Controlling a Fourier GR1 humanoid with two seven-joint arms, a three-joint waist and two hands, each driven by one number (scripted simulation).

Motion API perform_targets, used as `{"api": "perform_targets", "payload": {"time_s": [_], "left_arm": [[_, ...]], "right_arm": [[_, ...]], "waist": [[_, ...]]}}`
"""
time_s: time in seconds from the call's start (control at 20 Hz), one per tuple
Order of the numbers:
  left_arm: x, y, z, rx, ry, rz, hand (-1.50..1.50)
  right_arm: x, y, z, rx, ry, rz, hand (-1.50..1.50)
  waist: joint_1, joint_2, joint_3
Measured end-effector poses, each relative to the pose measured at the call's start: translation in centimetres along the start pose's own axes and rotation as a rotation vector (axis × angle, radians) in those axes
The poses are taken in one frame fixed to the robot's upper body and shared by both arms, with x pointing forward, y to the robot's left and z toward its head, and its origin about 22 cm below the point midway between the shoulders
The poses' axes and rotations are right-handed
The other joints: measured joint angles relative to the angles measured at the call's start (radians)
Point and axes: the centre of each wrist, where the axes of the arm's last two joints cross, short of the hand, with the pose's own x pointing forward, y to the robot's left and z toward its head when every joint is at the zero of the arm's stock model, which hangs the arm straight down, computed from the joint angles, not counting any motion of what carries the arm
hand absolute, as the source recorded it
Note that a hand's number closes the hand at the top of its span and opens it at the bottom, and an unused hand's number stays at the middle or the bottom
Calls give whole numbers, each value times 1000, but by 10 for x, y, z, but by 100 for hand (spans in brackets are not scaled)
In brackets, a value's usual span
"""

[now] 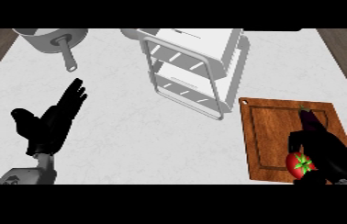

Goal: Pick the tomato from the cutting board and place it in the tiered basket

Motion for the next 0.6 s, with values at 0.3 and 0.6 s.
{"api": "perform_targets", "payload": {"time_s": [0.3,0.6], "left_arm": [[7,6,4,-2,-2,5,0],[2,10,2,2,3,7,0]], "right_arm": [[-50,-10,-15,-10,67,4,150],[-96,-32,-21,-162,126,-17,150]], "waist": [[5,-1,-1],[1,6,9]]}}
